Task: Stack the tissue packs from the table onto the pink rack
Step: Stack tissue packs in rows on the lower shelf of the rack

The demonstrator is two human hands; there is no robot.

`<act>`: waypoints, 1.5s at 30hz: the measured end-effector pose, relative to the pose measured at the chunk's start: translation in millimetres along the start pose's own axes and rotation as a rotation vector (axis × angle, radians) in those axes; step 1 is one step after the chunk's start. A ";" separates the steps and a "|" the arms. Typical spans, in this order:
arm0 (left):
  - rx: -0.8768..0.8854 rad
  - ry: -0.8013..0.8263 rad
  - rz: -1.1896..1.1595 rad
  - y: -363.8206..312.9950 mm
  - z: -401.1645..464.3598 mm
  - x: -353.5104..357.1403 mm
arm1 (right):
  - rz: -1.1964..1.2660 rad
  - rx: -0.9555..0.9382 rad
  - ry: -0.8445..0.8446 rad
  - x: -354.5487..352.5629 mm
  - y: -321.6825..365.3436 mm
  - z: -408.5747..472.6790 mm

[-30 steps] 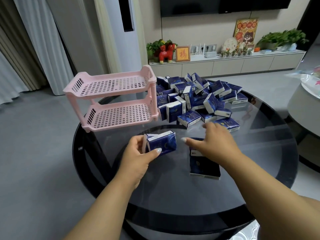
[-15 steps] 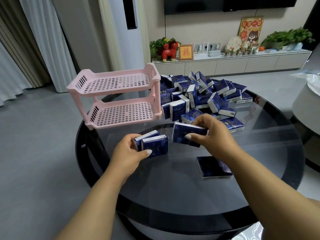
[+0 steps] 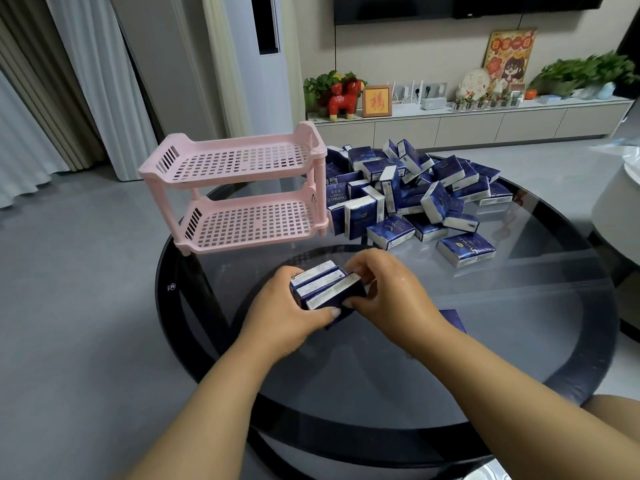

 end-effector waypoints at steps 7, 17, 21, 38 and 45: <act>-0.109 -0.093 -0.727 0.0 5.9 12.7 | 0.792 0.424 0.140 17.9 12.3 1.5; 0.015 0.051 0.118 21.8 36.9 -16.7 | 0.963 0.404 0.187 59.0 28.3 24.2; -0.003 0.086 -0.153 40.3 40.8 -16.1 | 0.960 0.413 0.214 67.0 26.1 28.7; 0.041 -0.163 -0.311 54.1 91.7 -57.3 | 0.471 0.212 0.030 74.2 21.8 71.9; 0.035 -0.068 -0.209 69.4 161.2 -59.5 | -0.259 0.038 0.004 87.6 12.1 93.1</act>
Point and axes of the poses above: each hand's wrist, its own z-axis towards the middle knuckle, its own x-axis out of the palm, y = z × x, the point moved 2 cm from there along z, towards the middle knuckle, and after that the axes turned 8 degrees about x, right-handed, at the moved point
